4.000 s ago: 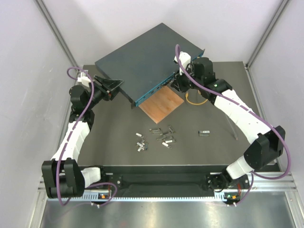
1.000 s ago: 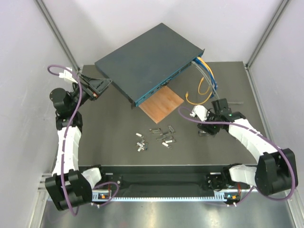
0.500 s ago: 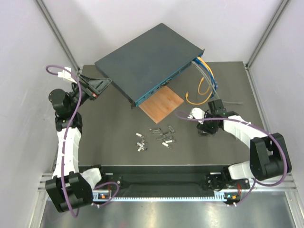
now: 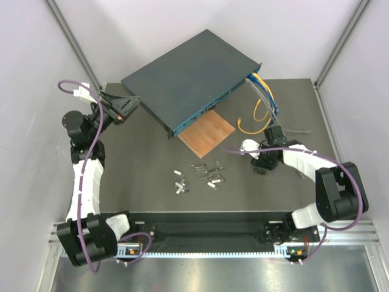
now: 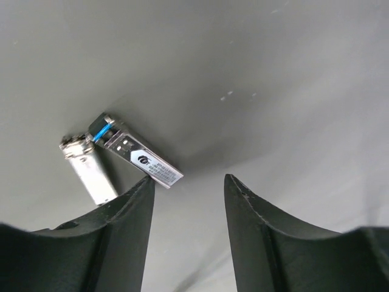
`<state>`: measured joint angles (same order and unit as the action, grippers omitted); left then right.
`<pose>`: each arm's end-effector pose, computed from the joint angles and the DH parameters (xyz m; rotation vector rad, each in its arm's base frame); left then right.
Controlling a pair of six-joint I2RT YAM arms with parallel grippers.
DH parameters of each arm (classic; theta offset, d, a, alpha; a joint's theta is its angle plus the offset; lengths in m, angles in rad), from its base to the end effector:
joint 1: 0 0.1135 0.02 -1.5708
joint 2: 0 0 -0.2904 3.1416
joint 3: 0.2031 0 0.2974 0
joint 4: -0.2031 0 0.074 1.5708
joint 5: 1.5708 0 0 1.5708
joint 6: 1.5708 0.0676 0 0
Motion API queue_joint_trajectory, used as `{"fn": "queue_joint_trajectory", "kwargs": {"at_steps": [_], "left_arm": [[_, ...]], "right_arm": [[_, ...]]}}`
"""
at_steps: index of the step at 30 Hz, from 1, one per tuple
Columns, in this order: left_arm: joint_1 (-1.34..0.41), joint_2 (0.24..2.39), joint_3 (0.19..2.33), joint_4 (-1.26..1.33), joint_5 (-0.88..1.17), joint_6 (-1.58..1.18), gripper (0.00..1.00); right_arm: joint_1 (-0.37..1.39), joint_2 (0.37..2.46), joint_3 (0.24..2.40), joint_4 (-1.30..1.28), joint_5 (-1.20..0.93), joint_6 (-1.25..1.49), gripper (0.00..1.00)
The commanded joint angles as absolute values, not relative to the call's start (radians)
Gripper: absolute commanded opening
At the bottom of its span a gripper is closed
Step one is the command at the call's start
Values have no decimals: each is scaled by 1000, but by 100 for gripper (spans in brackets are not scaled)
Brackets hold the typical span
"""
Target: Insert the plug into the switch port
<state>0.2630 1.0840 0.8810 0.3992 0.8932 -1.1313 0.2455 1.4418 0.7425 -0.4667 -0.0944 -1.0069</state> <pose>0.2992 0.0260 0.3929 -0.2675 1.5676 -1.3007 0.2893 0.0790 0.1300 -1.6214 2.1965 -0.0885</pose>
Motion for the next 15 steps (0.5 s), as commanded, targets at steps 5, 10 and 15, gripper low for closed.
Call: {"fn": "queue_joint_trajectory", "kwargs": {"at_steps": [5,10,15], "left_arm": [[265,1100,946,531,881,-1183,97],[267,1082,943,529,882,-1183,97],[267,1081,943,528,884,-1184,98]], "right_arm": [[274,1493,779,-486,-167,-1045,47],[305,1471,756,-511,-186,-1107,55],[363,1471,764,-506,-172,-1143,61]]}}
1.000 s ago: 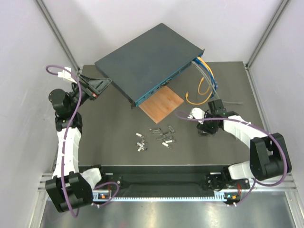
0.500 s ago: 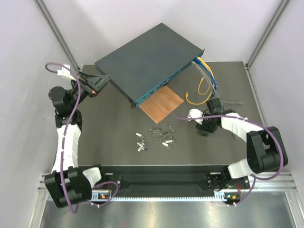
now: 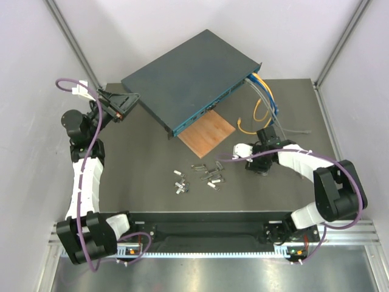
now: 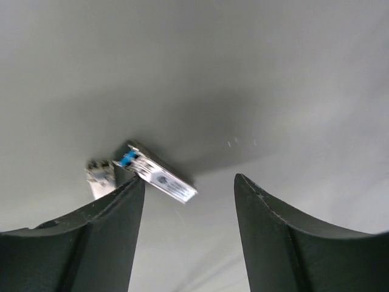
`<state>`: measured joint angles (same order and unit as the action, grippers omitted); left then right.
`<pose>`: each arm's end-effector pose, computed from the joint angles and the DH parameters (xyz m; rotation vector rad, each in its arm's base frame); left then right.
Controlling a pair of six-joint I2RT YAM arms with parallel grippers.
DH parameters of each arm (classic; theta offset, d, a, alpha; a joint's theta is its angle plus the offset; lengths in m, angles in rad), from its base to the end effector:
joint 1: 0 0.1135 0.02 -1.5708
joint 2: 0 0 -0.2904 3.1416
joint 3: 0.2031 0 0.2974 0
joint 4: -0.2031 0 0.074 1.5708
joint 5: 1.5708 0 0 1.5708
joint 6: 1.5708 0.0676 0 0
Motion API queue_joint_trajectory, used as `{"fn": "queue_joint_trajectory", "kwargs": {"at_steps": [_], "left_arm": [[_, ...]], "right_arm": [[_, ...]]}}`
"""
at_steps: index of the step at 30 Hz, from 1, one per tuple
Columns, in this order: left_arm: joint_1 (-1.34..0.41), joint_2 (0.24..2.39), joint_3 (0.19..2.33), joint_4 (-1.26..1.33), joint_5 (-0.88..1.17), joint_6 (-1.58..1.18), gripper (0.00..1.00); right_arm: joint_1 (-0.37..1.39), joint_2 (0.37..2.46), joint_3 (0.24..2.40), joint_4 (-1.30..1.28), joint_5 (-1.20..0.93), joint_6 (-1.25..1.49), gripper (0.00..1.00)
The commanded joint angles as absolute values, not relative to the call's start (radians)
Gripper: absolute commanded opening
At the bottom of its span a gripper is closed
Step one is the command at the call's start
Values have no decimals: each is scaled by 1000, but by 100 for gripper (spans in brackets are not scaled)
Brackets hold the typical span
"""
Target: Insert the plug into the switch port
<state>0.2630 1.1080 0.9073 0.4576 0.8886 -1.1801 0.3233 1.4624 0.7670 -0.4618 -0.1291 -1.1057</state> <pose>0.3039 0.0275 0.4037 -0.2600 1.5283 -1.3203 0.2887 0.1059 0.1325 -1.8038 2.0235 -0.0549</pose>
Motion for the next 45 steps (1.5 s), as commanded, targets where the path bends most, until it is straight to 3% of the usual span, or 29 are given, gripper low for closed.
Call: {"fn": "queue_joint_trajectory", "kwargs": {"at_steps": [1,7,13,22,29,38,45], "left_arm": [[265,1081,943,529,885,-1186,98],[265,1083,957,529,888,-1190,98],[268,1080,968,543,881,-1213,97],[267,1065,1101,477,877,-1094,96],[135,1071,1284,189,813,-645,96],[-526,1228,1497,-208,360,36,95],[-871,1400,1608,-353,129,121,89]], "right_arm": [[371,1489,770,-514,-170,-1150,60],[417,1522,778,-538,-175,-1178,49],[439,1519,791,-563,-175,-1140,1],[367,1313,1067,-655,-408,-748,0],[250,1177,1216,-548,-609,-265,0],[170,1013,1123,-109,-615,507,0],[172,924,1037,-23,-502,727,0]]}}
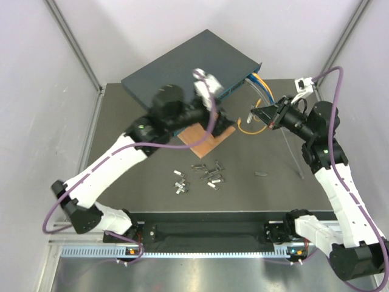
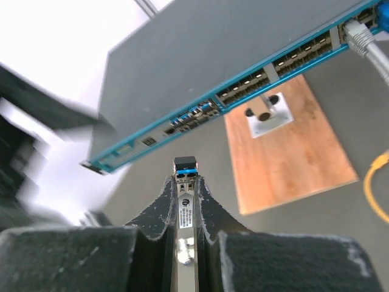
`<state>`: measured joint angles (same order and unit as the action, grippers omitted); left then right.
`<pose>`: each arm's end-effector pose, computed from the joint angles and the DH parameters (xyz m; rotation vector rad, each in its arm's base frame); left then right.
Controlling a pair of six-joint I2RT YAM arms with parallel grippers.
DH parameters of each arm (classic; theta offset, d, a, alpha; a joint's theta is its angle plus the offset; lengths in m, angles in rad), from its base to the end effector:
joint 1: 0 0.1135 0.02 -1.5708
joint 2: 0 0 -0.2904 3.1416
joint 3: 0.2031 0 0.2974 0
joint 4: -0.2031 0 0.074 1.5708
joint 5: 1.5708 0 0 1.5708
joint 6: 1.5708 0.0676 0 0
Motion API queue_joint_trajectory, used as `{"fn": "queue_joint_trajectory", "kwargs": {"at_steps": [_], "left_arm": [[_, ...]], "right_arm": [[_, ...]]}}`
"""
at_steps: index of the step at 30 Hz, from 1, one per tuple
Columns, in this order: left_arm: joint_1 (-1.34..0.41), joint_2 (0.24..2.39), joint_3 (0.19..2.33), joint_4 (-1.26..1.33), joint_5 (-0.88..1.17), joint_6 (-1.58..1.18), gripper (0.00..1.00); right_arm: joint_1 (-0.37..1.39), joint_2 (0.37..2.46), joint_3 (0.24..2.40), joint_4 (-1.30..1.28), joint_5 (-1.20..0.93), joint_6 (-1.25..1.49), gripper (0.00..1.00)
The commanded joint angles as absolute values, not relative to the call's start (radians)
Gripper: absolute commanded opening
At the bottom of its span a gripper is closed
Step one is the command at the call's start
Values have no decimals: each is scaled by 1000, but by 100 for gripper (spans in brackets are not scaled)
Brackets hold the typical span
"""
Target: Insert the plug into the switch port
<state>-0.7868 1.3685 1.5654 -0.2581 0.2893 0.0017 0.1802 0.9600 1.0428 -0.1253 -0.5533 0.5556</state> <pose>0.2505 -0.2785 0.5053 0.8581 1.4631 -0.8309 0.2594 0.0834 0.4297 -0.1327 1.6984 1.0021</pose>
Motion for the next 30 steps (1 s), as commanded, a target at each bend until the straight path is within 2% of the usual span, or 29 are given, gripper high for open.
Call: {"fn": "queue_joint_trajectory", "kwargs": {"at_steps": [1,12,20,26,30], "left_arm": [[-890,1414,1620,-356,109,129,88],[-963,1560,1727,-371,101,61,76],[-968,1624,1785,-422,98,74,58],[-968,1661,1828,-453,34,69,49],[-968,1657,1832,-453,23,55,24]], "right_arm": [[173,922,1032,-25,-499,736,0],[207,899,982,-15,-505,773,0],[252,885,960,-8,-502,779,0],[273,885,960,23,-499,779,0],[278,887,962,15,-502,762,0]]}}
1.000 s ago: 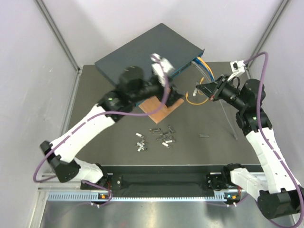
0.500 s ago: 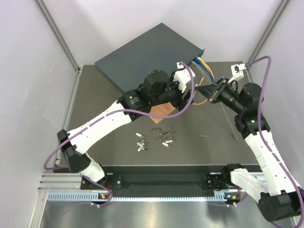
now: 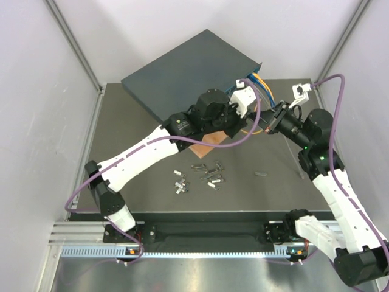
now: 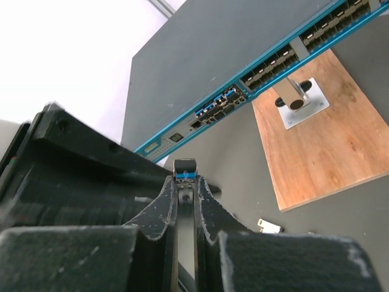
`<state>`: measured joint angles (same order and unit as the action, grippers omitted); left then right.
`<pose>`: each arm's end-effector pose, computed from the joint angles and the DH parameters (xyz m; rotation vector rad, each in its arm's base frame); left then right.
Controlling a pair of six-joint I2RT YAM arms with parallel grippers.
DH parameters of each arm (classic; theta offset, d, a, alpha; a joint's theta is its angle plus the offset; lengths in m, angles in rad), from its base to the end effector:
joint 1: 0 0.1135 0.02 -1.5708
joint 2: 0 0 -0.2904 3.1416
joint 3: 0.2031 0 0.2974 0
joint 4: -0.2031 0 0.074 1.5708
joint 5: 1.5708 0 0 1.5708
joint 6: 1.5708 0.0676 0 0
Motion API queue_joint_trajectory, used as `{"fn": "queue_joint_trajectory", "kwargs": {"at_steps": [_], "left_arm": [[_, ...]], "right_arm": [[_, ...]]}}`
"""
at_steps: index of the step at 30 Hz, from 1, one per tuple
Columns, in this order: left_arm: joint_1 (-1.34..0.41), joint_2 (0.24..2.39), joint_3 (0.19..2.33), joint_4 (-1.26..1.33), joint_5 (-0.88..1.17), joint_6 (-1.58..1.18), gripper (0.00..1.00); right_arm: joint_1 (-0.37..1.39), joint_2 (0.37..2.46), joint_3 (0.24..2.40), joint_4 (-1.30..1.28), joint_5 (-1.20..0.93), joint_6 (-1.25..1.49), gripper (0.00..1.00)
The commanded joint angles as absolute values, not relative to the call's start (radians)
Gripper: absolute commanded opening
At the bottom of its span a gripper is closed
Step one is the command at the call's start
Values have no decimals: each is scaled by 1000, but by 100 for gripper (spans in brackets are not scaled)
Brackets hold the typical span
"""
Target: Insert the plug into the switch port
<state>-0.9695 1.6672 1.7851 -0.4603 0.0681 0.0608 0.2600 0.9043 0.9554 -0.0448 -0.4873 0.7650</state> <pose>0.2584 -0.3847 0.4489 1.0121 1.6916 -0.6702 0.2451 0.0980 0.4174 0.0125 1.6930 1.1663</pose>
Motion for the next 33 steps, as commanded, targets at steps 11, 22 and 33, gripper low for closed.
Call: {"fn": "queue_joint_trajectory", "kwargs": {"at_steps": [11,22,33], "left_arm": [[-839,1513,1626,-373,389,-176,0],[-736,1506,1571,-439,963,-405,0],[-821,1545,1413,-485,1110,-463,0]], "right_arm": [[265,789,933,-113,-505,514,78],[267,733,1104,-633,-696,-396,100],[270,716,1232,-1191,-805,-1326,100]]}}
